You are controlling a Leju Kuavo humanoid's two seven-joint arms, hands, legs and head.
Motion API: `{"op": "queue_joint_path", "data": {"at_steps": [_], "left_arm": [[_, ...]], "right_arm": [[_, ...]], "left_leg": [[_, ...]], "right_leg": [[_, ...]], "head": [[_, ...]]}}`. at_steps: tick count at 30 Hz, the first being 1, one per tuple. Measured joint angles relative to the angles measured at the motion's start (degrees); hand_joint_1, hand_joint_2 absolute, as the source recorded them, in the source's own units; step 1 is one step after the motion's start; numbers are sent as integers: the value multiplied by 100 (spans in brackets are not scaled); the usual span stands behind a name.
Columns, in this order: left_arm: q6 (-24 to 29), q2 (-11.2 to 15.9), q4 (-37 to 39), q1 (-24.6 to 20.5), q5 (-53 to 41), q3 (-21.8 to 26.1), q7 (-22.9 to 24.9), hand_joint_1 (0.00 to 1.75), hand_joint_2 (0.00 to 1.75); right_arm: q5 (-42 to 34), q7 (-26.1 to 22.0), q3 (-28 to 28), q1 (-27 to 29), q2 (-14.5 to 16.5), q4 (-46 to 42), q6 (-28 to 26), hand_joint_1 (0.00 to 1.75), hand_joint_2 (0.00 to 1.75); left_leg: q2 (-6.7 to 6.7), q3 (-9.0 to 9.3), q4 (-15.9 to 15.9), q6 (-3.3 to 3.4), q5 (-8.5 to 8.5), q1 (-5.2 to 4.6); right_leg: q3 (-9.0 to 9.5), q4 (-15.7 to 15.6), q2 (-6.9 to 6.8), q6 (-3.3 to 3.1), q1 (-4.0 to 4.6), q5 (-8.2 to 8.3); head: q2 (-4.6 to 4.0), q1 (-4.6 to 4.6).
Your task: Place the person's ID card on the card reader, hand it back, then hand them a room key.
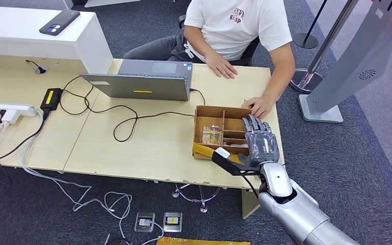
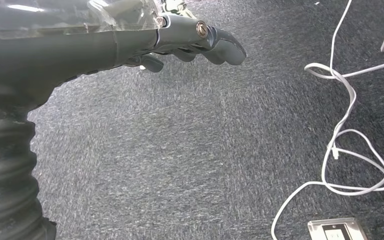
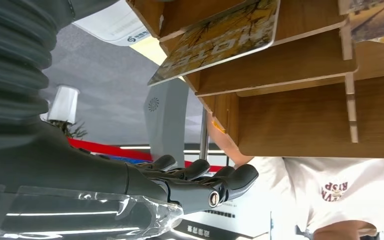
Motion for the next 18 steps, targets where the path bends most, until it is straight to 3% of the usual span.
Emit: {"op": "queue_joint_path", "data": {"at_steps": [13, 14, 18], "left_arm": [[0, 0, -28, 0, -1, 69, -1, 0, 175], [0, 0, -28, 0, -1, 75, -1, 0, 175], [0, 0, -28, 0, 11, 93, -1, 0, 175]], "right_arm": [[-72, -140, 5, 64, 29, 5, -40, 0, 175], [-72, -140, 5, 67, 29, 5, -40, 7, 175], [-73, -140, 5, 83, 29, 5, -33, 172, 175]], "left_leg": [[0, 2, 0, 0, 0, 0], [1, 2, 0, 0, 0, 0], [1, 2, 0, 0, 0, 0]], "right_leg": [[0, 0, 1, 0, 0, 0], [0, 0, 1, 0, 0, 0], [0, 0, 1, 0, 0, 0]], "head": [[0, 1], [0, 1], [0, 1]]}}
